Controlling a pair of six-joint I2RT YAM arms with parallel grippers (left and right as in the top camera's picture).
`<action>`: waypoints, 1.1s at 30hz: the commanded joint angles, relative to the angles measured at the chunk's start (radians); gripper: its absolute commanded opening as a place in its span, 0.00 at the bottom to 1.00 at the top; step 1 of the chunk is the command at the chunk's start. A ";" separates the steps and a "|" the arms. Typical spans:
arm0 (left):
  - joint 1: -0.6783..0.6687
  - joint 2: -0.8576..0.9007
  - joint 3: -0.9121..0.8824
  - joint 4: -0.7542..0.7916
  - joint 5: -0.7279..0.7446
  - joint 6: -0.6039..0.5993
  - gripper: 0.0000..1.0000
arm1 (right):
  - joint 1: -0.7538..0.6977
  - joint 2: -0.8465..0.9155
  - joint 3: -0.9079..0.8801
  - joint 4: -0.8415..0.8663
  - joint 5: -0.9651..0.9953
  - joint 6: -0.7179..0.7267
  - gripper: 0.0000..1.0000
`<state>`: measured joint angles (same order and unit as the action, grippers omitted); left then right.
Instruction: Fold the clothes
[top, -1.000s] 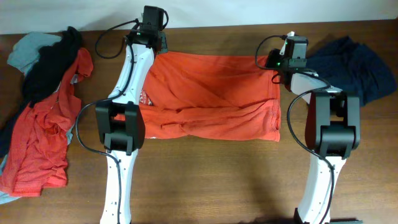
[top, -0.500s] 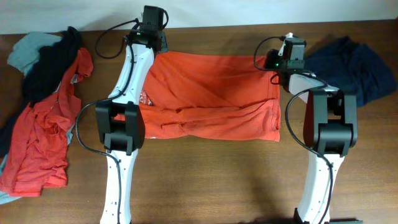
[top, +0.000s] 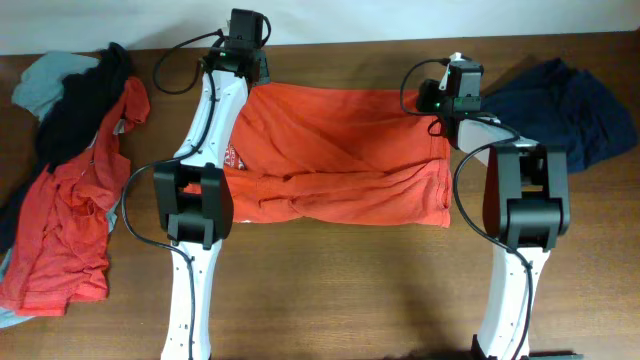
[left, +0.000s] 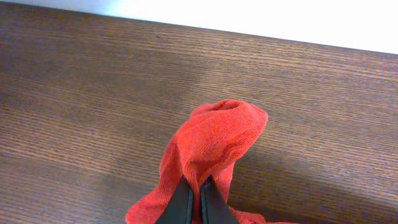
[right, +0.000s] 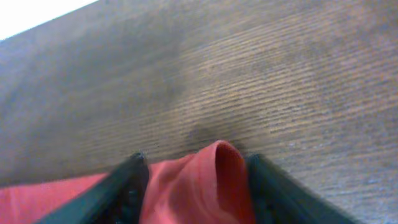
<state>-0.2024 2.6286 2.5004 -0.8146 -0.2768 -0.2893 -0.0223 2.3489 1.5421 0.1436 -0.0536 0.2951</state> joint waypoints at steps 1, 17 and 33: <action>0.007 -0.003 0.020 0.009 0.021 -0.014 0.00 | 0.003 0.046 0.021 0.003 0.013 -0.002 0.30; 0.027 -0.047 0.022 -0.019 0.025 -0.010 0.00 | -0.045 -0.002 0.176 -0.263 -0.018 -0.008 0.04; 0.028 -0.199 0.022 -0.196 0.018 0.056 0.00 | -0.066 -0.065 0.667 -1.146 -0.216 -0.127 0.04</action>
<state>-0.1825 2.4943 2.5004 -0.9867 -0.2512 -0.2649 -0.0826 2.3276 2.1448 -0.9428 -0.2184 0.2111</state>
